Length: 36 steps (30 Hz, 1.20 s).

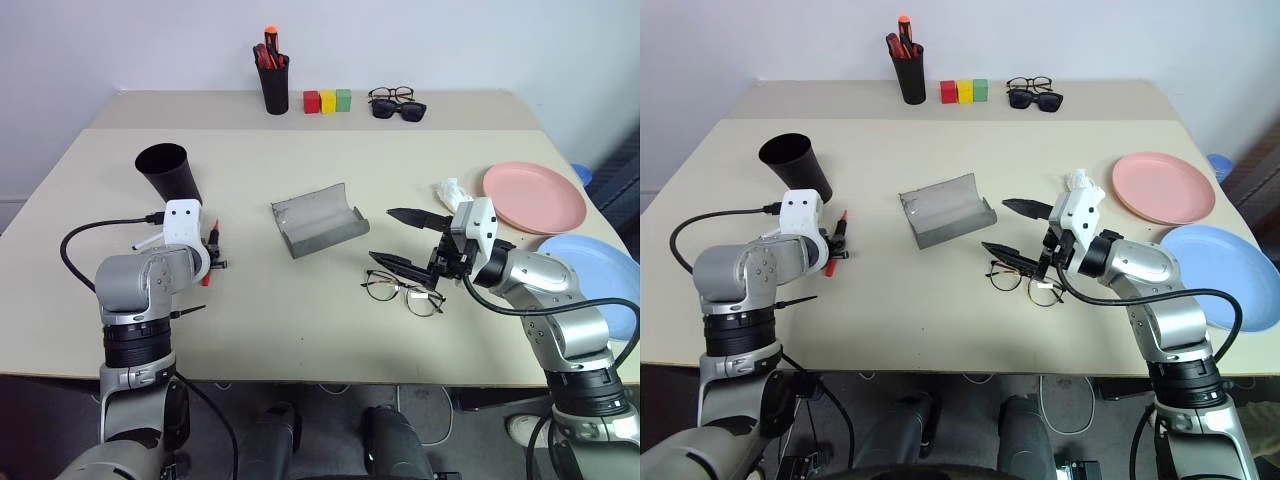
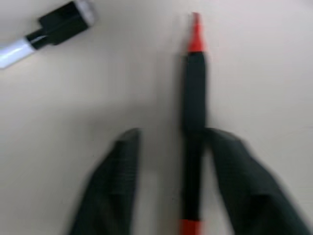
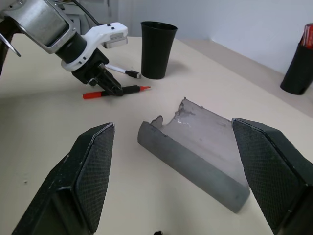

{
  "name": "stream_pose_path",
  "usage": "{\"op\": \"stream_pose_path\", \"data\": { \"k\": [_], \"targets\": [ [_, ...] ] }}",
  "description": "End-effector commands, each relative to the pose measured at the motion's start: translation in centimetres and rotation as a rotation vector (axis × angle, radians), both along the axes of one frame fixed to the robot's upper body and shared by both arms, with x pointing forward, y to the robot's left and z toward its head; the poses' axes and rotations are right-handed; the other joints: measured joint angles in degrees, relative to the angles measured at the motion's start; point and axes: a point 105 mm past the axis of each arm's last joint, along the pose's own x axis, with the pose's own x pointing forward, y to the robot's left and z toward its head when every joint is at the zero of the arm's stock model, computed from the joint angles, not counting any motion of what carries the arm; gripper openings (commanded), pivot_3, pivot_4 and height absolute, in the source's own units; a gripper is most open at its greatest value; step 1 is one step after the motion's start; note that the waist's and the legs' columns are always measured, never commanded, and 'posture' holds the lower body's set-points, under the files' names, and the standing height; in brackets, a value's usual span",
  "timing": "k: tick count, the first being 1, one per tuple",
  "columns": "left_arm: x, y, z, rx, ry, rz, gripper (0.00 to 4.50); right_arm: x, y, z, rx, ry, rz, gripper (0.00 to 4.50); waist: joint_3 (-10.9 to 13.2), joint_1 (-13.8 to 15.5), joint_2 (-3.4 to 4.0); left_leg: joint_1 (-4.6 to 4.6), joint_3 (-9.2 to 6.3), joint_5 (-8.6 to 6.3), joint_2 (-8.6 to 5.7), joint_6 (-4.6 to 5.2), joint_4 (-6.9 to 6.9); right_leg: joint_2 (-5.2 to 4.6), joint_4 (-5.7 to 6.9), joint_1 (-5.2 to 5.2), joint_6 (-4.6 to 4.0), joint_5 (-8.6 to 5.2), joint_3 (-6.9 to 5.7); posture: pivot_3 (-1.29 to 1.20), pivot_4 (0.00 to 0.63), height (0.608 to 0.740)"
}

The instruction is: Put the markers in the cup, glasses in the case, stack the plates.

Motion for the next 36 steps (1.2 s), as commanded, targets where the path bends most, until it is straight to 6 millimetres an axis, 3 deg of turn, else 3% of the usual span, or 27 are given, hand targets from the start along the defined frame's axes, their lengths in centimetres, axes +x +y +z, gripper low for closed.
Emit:
{"op": "stream_pose_path", "data": {
  "k": [1, 9, 11, 14, 16, 18, 28, 32, 36],
  "targets": [
    [0.0, 0.4, -0.1, -0.007, 0.017, 0.013, 0.06, -0.3, 0.5, 1.2, 0.014, -0.041, 0.014, 3.91, 0.0, -0.02, 0.0, 0.0, 0.0, 0.0, 0.0, 0.0, 0.0, 0.0, 0.0, 0.0, 0.0, 0.0, 0.0, 0.0, 0.15, 0.74],
    [-0.5, -1.5, 1.1, -0.018, -0.037, -0.105, 0.06, -0.1, 0.4, 1.3, 0.017, -0.035, 0.003, 3.91, 0.0, -0.08, -0.01, 0.0, 0.0, 0.01, 0.0, -0.01, 0.0, -0.01, 0.06, -0.02, 0.0, 0.0, 0.0, 0.0, 0.15, 0.74],
    [-0.9, -2.9, 3.1, 0.085, -0.163, -0.243, 0.06, 0.1, 0.5, 1.4, 0.023, -0.035, 0.001, 3.91, 0.02, -0.2, -0.04, -0.03, 0.0, 0.0, 0.0, -0.01, 0.0, 0.0, 0.05, -0.05, 0.0, 0.0, 0.01, 0.0, 0.15, 0.74],
    [-1.2, -4.5, 8.2, 0.174, -0.564, -0.347, 0.06, 0.3, 0.8, 1.5, 0.035, -0.04, 0.005, 3.91, 0.03, -0.39, -0.05, -0.13, 0.07, 0.01, 0.01, -0.02, -0.07, 0.0, 0.04, -0.24, -0.02, 0.01, 0.12, 0.0, 0.15, 0.74],
    [-1.6, -2.6, 12.4, 0.32, -0.911, -0.161, 0.06, 0.5, 1.2, 1.5, 0.041, -0.039, 0.013, 3.91, 0.03, -0.26, -0.05, -0.13, 0.07, 0.01, 0.03, -0.03, -0.07, 0.0, 0.0, -0.25, -0.05, 0.02, 0.13, 0.0, 0.15, 0.74],
    [-1.1, -2.0, 13.6, 0.425, -1.041, -0.129, 0.06, 0.7, 1.6, 1.4, 0.045, -0.041, 0.022, 3.91, 0.02, 0.03, -0.05, -0.12, 0.12, 0.03, 0.18, -0.06, -0.09, 0.08, -0.17, -0.21, -0.22, 0.13, 0.14, 0.0, 0.15, 0.74],
    [5.0, 6.7, 13.6, 0.671, -1.048, 0.245, 0.06, 1.8, 1.5, 0.8, 0.06, -0.05, 0.029, 3.91, 0.01, -0.05, -0.07, -0.13, 0.2, 0.21, 0.31, 0.08, -0.02, 0.33, -0.55, -0.09, -0.09, 0.65, 0.13, 0.0, 0.15, 0.74],
    [6.6, 7.6, 14.0, 0.672, -1.04, 0.315, 0.06, 1.7, 1.3, 0.3, 0.059, -0.051, 0.022, 3.91, 0.01, 0.04, -0.08, -0.17, 0.21, 0.21, 0.32, 0.08, -0.09, 0.35, -0.55, -0.14, -0.01, 0.68, 0.13, 0.0, 0.15, 0.74],
    [7.7, 7.0, 15.2, 0.639, -1.056, 0.329, 0.06, 1.6, 1.0, 0.1, 0.06, -0.054, 0.006, 3.91, 0.02, -0.04, -0.14, -0.21, 0.21, 0.21, 0.29, 0.08, -0.06, 0.35, -0.58, -0.13, 0.1, 0.74, 0.13, 0.0, 0.15, 0.74]
  ]
}}
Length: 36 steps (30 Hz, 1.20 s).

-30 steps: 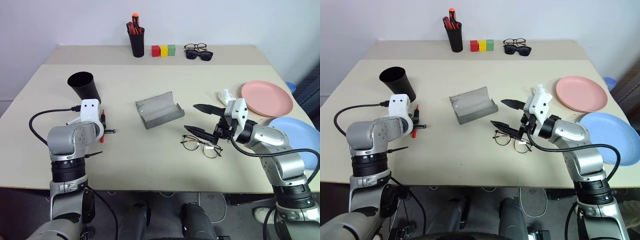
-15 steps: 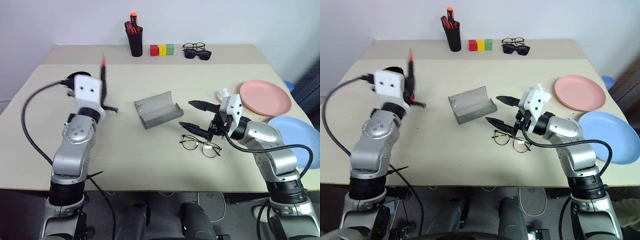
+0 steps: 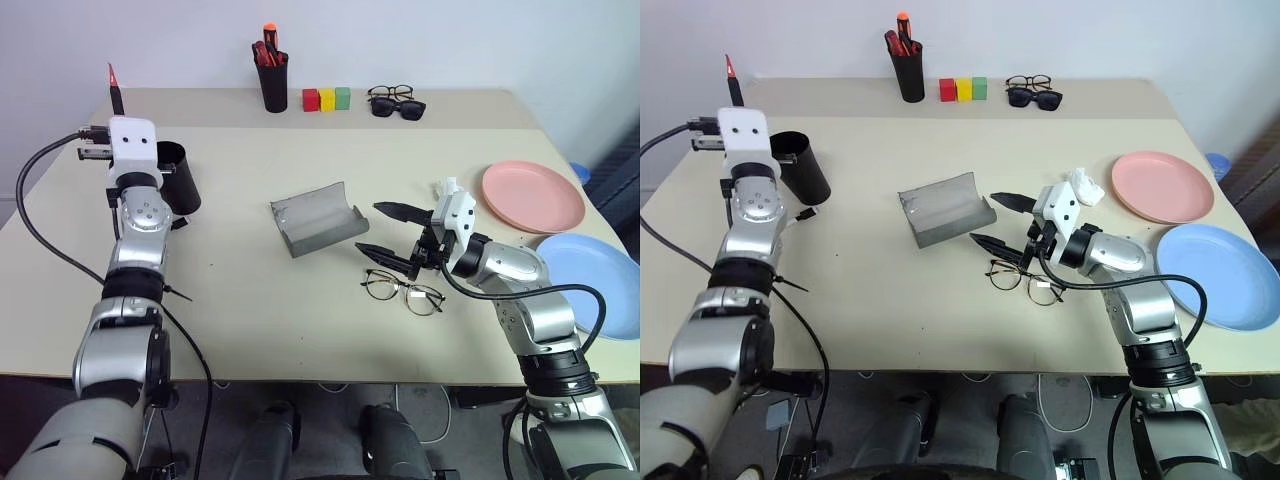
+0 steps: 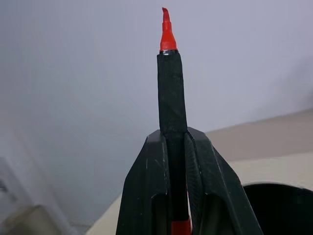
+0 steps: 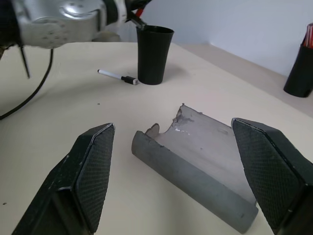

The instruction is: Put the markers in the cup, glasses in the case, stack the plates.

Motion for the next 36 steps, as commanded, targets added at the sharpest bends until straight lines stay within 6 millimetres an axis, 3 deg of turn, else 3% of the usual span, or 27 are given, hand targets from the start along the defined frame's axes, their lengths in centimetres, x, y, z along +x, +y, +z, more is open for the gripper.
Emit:
{"op": "stream_pose_path", "data": {
  "k": [1, 8, 18, 29, 30, 32, 36],
  "targets": [
    [0.3, -0.3, 2.5, 0.003, -0.075, -0.004, 0.06, -0.3, -0.4, 0.7, 0.016, -0.045, -0.015, 3.91, 0.0, -0.1, -0.01, 0.0, 0.0, 0.0, 0.0, 0.0, 0.0, 0.0, 0.0, 0.0, 0.01, 0.0, 0.0, 0.0, 0.15, 0.74],
    [0.9, -0.9, 2.0, 0.004, -0.054, -0.018, 0.06, -0.6, -0.7, 0.4, 0.017, -0.043, -0.033, 3.91, 0.0, -0.93, -0.01, 0.02, 0.0, 0.03, 0.01, -0.04, 0.01, 0.01, 0.07, -0.01, 0.02, 0.01, 0.0, 0.0, 0.15, 0.74],
    [1.1, -2.4, -0.5, -0.008, -0.025, -0.069, 0.06, -0.7, -0.8, 0.6, 0.018, -0.042, -0.046, 3.91, 0.0, -1.49, -0.01, 0.03, 0.0, 0.05, 0.01, -0.06, 0.03, 0.01, 0.12, -0.01, 0.02, 0.02, 0.0, 0.0, 0.15, 0.74],
    [0.5, -1.9, -2.2, 0.012, -0.003, -0.072, 0.06, -0.7, -0.9, 0.9, 0.016, -0.042, -0.051, 3.91, 0.0, -1.43, -0.01, 0.04, -0.01, 0.05, 0.02, -0.07, 0.05, 0.02, 0.17, -0.01, 0.02, 0.02, 0.0, 0.0, 0.15, 0.74],
    [0.4, -1.9, -2.3, 0.013, -0.003, -0.073, 0.89, -0.7, -0.9, 0.9, 0.016, -0.042, -0.051, 3.91, 0.0, -1.42, -0.01, 0.04, -0.01, 0.05, 0.02, -0.07, 0.05, 0.02, 0.17, -0.01, 0.02, 0.02, 0.0, 0.0, 0.15, 0.74],
    [0.3, -1.8, -2.5, 0.011, -0.006, -0.078, 1.63, -0.6, -0.9, 1.0, 0.018, -0.042, -0.052, 3.91, 0.0, -1.41, -0.01, 0.04, -0.01, 0.06, 0.02, -0.07, 0.07, 0.02, 0.18, -0.01, 0.02, 0.02, 0.0, 0.0, 0.15, 0.74],
    [-0.1, -2.2, -2.3, -0.002, -0.05, -0.13, 3.62, -0.4, -0.9, 1.1, 0.024, -0.04, -0.056, 3.91, 0.0, -1.46, -0.01, 0.05, -0.01, 0.06, 0.02, -0.08, 0.08, 0.02, 0.2, -0.01, 0.01, 0.02, 0.0, 0.0, 0.15, 0.74]
  ]
}}
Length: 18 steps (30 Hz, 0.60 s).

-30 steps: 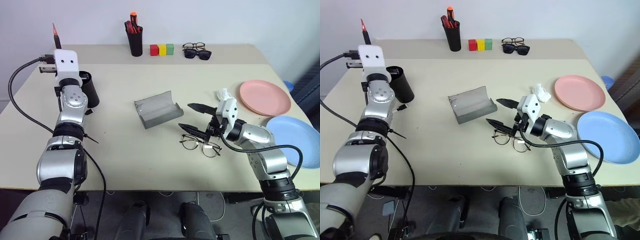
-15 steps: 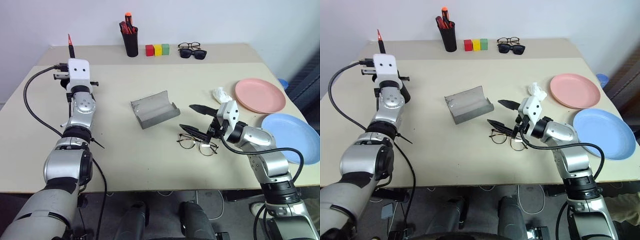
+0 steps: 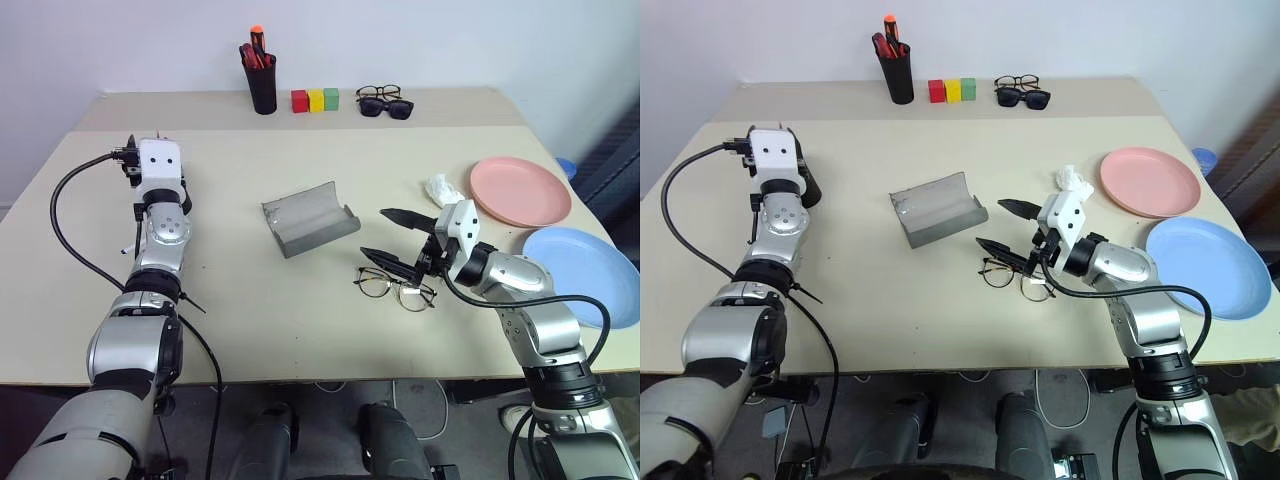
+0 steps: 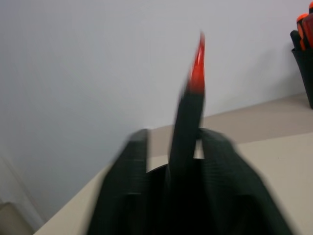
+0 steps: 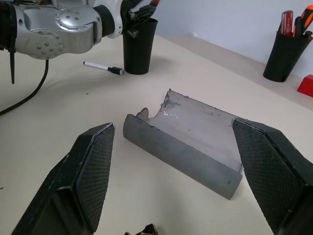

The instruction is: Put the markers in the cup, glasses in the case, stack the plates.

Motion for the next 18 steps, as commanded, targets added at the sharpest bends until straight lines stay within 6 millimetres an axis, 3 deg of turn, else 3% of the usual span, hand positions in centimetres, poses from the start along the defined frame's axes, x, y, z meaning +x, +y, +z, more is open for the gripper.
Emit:
{"op": "stream_pose_path", "data": {
  "k": [1, 4, 7, 9, 12, 15, 18],
  "targets": [
    [-0.5, -0.4, 2.0, -0.019, -0.106, -0.063, 3.62, -0.1, -0.1, 1.9, 0.023, -0.067, 0.001, 3.91, 0.0, 0.01, 0.0, 0.0, 0.0, 0.0, 0.0, -0.01, 0.0, 0.0, 0.0, 0.0, 0.0, 0.0, 0.0, 0.0, 0.15, 0.74],
    [-0.8, -1.7, 3.8, -0.131, -0.192, -0.179, 3.62, 0.0, -0.2, 2.0, 0.022, -0.066, 0.001, 3.91, 0.0, 0.1, 0.0, 0.0, 0.0, 0.01, 0.01, -0.01, 0.02, 0.0, 0.01, 0.0, -0.01, 0.01, 0.0, 0.0, 0.15, 0.74],
    [-1.5, -4.3, 5.8, -0.247, -0.182, -0.385, 3.62, 0.0, -0.4, 2.0, 0.021, -0.064, -0.001, 3.91, 0.0, 0.11, 0.0, -0.05, -0.03, 0.01, 0.02, -0.01, 0.1, 0.0, 0.0, 0.01, -0.02, 0.01, 0.0, 0.0, 0.15, 0.74],
    [-2.7, -6.3, 6.3, -0.276, -0.078, -0.583, 3.62, 0.1, -0.4, 1.9, 0.018, -0.057, 0.001, 3.91, 0.0, -0.14, 0.0, -0.06, -0.03, 0.0, 0.03, -0.01, 0.13, 0.0, -0.01, 0.03, -0.03, 0.02, 0.02, 0.0, 0.15, 0.74],
    [-5.5, -9.3, 5.2, -0.19, 0.216, -0.913, 3.62, 0.0, -0.2, 1.4, 0.004, -0.043, 0.024, 3.91, 0.01, -1.57, 0.02, -0.04, 0.03, 0.0, 0.18, -0.01, 0.12, 0.13, 0.09, -0.04, -0.07, 0.02, 0.11, 0.0, 0.15, 0.74],
    [-7.1, -9.1, 3.3, -0.081, 0.444, -1.019, 3.62, 0.0, 0.0, 1.1, -0.007, -0.035, 0.04, 3.91, 0.01, -1.74, 0.06, 0.04, 0.0, 0.0, 0.37, -0.02, 0.08, 0.37, 0.15, -0.04, -0.21, 0.07, 0.12, 0.0, 0.15, 0.74],
    [-9.0, -5.7, 0.4, 0.017, 0.737, -1.029, 3.62, 0.0, 0.2, 0.7, -0.02, -0.03, 0.07, 3.91, 0.02, -2.31, 0.12, 0.27, 0.09, 0.01, 0.59, -0.03, 0.0, 0.6, 0.17, -0.02, -0.6, 0.02, 0.21, 0.0, 0.15, 0.74]
  ]
}}
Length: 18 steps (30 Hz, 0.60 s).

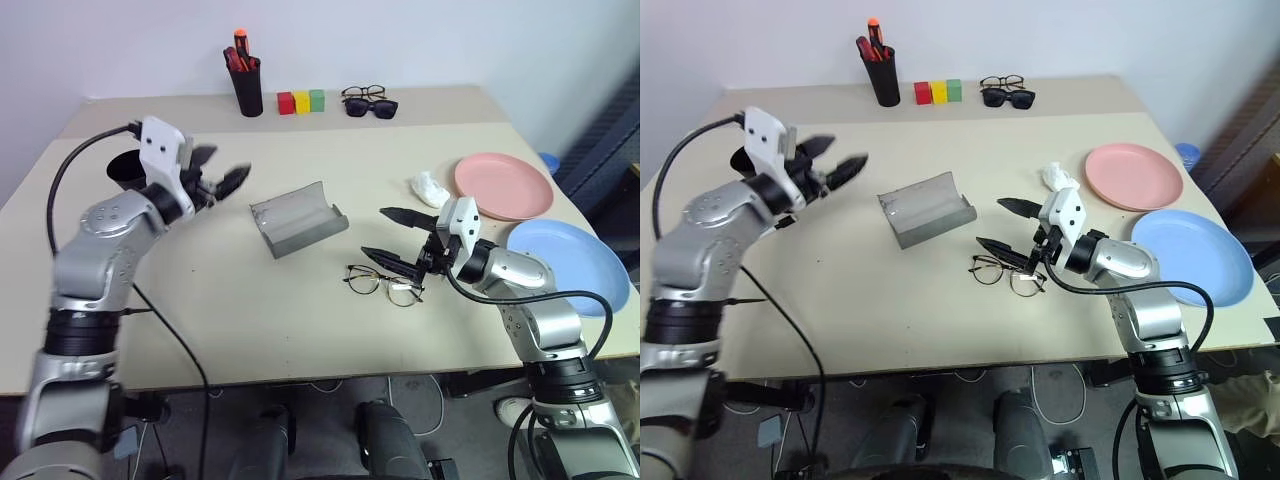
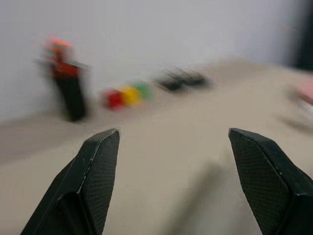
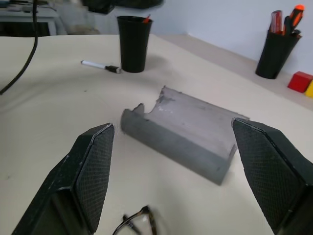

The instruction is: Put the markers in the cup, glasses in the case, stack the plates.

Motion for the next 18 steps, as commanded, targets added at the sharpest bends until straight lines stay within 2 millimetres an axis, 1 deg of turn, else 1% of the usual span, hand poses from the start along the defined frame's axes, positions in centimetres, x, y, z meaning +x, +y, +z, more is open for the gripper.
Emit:
{"op": "stream_pose_path", "data": {
  "k": [1, 2, 3, 5, 7, 9, 11, 14, 18],
  "targets": [
    [-1.9, 3.1, -1.7, 0.186, 0.169, -0.075, 3.62, -0.3, 0.4, 0.8, -0.001, -0.039, 0.054, 3.91, 0.01, -0.08, 0.01, 0.1, 0.0, 0.0, 0.01, 0.0, -0.1, 0.02, 0.03, 0.02, -0.04, -0.04, 0.03, 0.0, 0.15, 0.74],
    [-2.3, 4.4, -2.4, 0.262, 0.223, -0.08, 3.62, -0.5, 0.7, 0.9, 0.004, -0.04, 0.081, 3.91, 0.01, 0.01, 0.0, 0.12, 0.0, 0.0, 0.04, 0.0, -0.12, 0.03, 0.05, 0.01, -0.08, -0.07, 0.02, 0.0, 0.15, 0.74],
    [-2.5, 5.3, -2.9, 0.311, 0.262, -0.085, 3.62, -0.6, 0.9, 0.9, 0.007, -0.041, 0.1, 3.91, 0.02, 0.16, 0.02, 0.13, 0.01, 0.0, 0.1, 0.0, -0.13, 0.09, 0.04, 0.01, -0.17, -0.11, 0.02, 0.0, 0.15, 0.74],
    [-2.9, 7.4, -3.2, 0.381, 0.333, -0.095, 3.62, -1.2, 1.6, 1.1, 0.014, -0.042, 0.174, 3.91, 0.03, 0.48, 0.03, 0.16, 0.02, 0.0, 0.12, 0.0, -0.18, 0.1, 0.03, 0.0, -0.32, -0.19, 0.02, 0.0, 0.15, 0.74],
    [-2.3, 9.2, -3.2, 0.437, 0.362, -0.066, 3.62, -1.6, 2.2, 1.2, 0.004, -0.036, 0.234, 3.91, 0.03, 1.0, 0.04, 0.12, 0.03, 0.0, 0.12, 0.0, -0.22, 0.09, -0.03, -0.01, -0.32, -0.19, 0.02, 0.0, 0.15, 0.74],
    [-1.4, 10.4, -3.1, 0.471, 0.381, -0.02, 3.62, -1.5, 2.7, 1.0, -0.019, -0.036, 0.264, 3.91, 0.03, 1.46, 0.02, 0.04, 0.02, 0.01, 0.11, -0.01, -0.19, 0.09, -0.04, -0.04, -0.27, -0.2, 0.01, 0.0, 0.15, 0.74],
    [-0.5, 11.2, -3.3, 0.515, 0.399, 0.012, 3.62, -1.2, 3.2, 1.1, -0.023, -0.04, 0.274, 3.91, 0.02, 1.98, 0.01, -0.01, 0.04, 0.02, 0.09, -0.02, -0.17, 0.09, -0.04, -0.06, -0.05, -0.09, 0.01, 0.0, 0.15, 0.74],
    [0.5, 12.3, -3.8, 0.571, 0.448, 0.071, 3.62, -0.8, 3.5, 1.3, -0.022, -0.051, 0.275, 3.91, 0.02, 2.13, 0.0, -0.03, 0.04, 0.02, 0.07, -0.03, -0.17, 0.09, -0.03, -0.05, 0.0, -0.08, 0.0, 0.0, 0.15, 0.74],
    [0.9, 12.5, -4.5, 0.582, 0.532, 0.073, 3.62, -0.7, 3.6, 1.4, -0.016, -0.061, 0.263, 3.91, 0.02, 1.95, -0.01, -0.16, 0.04, 0.02, 0.05, -0.03, -0.17, 0.09, 0.0, -0.18, 0.05, -0.1, 0.0, 0.0, 0.15, 0.74]
  ]
}}
